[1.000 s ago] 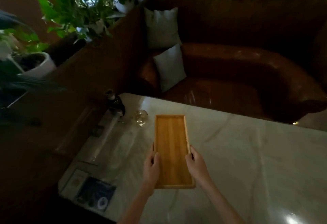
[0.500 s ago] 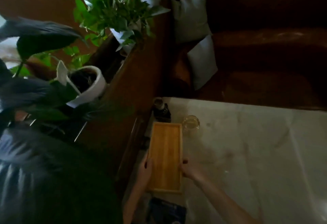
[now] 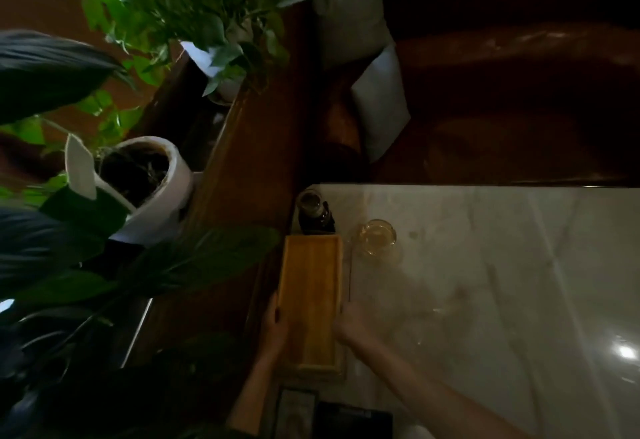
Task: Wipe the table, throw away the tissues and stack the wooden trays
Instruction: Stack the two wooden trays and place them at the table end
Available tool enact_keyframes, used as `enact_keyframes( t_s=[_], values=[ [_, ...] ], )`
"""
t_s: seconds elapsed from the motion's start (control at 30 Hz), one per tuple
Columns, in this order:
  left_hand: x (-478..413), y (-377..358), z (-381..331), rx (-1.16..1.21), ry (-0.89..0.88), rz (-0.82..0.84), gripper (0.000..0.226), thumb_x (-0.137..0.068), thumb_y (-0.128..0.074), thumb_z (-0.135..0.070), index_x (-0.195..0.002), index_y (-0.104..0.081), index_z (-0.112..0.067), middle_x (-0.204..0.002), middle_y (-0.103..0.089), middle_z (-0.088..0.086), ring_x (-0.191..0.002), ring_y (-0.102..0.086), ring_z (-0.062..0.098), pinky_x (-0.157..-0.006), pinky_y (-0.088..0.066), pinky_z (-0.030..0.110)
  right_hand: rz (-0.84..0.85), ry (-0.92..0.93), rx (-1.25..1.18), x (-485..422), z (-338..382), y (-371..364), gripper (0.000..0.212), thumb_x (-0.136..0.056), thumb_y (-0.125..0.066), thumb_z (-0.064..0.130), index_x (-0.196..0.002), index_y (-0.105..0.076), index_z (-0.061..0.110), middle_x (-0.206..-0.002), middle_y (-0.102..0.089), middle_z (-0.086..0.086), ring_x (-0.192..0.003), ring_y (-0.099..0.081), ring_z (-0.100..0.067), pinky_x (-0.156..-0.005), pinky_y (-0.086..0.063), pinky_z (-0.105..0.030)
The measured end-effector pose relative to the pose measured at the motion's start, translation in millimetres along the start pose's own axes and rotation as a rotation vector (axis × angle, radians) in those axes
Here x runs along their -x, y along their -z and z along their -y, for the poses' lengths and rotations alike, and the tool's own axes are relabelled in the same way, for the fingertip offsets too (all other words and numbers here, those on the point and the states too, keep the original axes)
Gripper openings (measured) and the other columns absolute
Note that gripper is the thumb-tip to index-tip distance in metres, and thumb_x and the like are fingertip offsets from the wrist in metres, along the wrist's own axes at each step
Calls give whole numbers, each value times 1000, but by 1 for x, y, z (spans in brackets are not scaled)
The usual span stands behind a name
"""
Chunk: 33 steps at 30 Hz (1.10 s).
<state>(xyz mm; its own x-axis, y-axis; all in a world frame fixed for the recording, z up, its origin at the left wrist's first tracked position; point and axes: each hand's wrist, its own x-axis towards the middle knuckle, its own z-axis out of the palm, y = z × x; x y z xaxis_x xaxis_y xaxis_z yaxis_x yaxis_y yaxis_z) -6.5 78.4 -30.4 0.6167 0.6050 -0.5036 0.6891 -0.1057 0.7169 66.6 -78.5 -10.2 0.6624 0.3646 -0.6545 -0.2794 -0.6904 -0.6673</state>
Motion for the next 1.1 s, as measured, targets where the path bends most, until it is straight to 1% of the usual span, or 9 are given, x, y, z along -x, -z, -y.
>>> enact_keyframes(
  t_s=[0.13,0.33,0.4,0.5,0.67,0.83,0.9,1.03,1.1],
  values=[
    [-8,3,-9,-117,98,-15,56,-96,-42,-2,-149,-29,-15,-157,-15,18,-142,-30,33,-117,-31,42,-38,-33,74,2,6,-13,26,-98,-49,23,-109,-66,8,-114,-68,-13,-106,-65,-27,-97,-53,-40],
    [-9,6,-15,-216,158,-58,50,-92,-46,3,-142,-40,-2,-144,-40,23,-131,-44,36,-111,-39,45,-58,1,122,18,14,-11,31,-99,-43,17,-112,-66,2,-115,-68,-17,-106,-66,-30,-94,-55,-43],
    [-9,7,-16,-269,178,-100,39,-92,-46,2,-131,-53,0,-132,-54,24,-121,-55,36,-102,-47,45,-98,28,79,24,12,-13,30,-99,-43,19,-104,-68,2,-106,-70,-14,-96,-68,-26,-85,-58,-37],
    [-10,9,-18,-312,180,-150,30,-92,-46,3,-119,-61,4,-121,-62,26,-113,-60,36,-96,-50,44,-119,66,-68,28,9,-21,20,-99,-48,18,-99,-66,9,-89,-67,-3,-71,-62,-9,-60,-53,-15],
    [-12,9,-27,-325,160,-184,29,-94,-46,0,-116,-65,1,-116,-66,23,-108,-63,35,-89,-52,40,-121,70,-204,26,17,-25,22,-98,-52,17,-110,-65,5,-107,-70,-13,-98,-68,-26,-86,-58,-36],
    [-12,10,-26,-253,109,-204,27,-91,-52,0,-113,-67,0,-112,-68,23,-105,-65,35,-88,-53,42,-78,54,-161,18,22,-24,28,-96,-53,20,-119,-62,7,-113,-69,-13,-102,-67,-25,-83,-56,-32],
    [-12,12,-26,-241,117,-203,31,-92,-50,0,-121,-62,-1,-121,-64,24,-112,-61,36,-95,-52,44,-69,26,-188,16,24,-25,27,-97,-51,20,-118,-62,7,-114,-68,-12,-104,-66,-25,-87,-58,-36],
    [-15,15,-25,-246,107,-202,42,-95,-45,0,-136,-49,-6,-137,-52,22,-126,-51,36,-107,-44,48,-68,-13,-207,14,24,-32,28,-98,-48,16,-122,-60,9,-117,-67,-11,-105,-65,-24,-80,-55,-30],
    [-14,15,-28,-253,118,-185,43,-95,-45,-2,-138,-47,-8,-138,-50,21,-127,-49,36,-107,-43,50,-53,-21,-231,13,24,-35,30,-97,-49,15,-125,-59,9,-119,-66,-11,-108,-65,-24,-89,-57,-34]
  ],
)
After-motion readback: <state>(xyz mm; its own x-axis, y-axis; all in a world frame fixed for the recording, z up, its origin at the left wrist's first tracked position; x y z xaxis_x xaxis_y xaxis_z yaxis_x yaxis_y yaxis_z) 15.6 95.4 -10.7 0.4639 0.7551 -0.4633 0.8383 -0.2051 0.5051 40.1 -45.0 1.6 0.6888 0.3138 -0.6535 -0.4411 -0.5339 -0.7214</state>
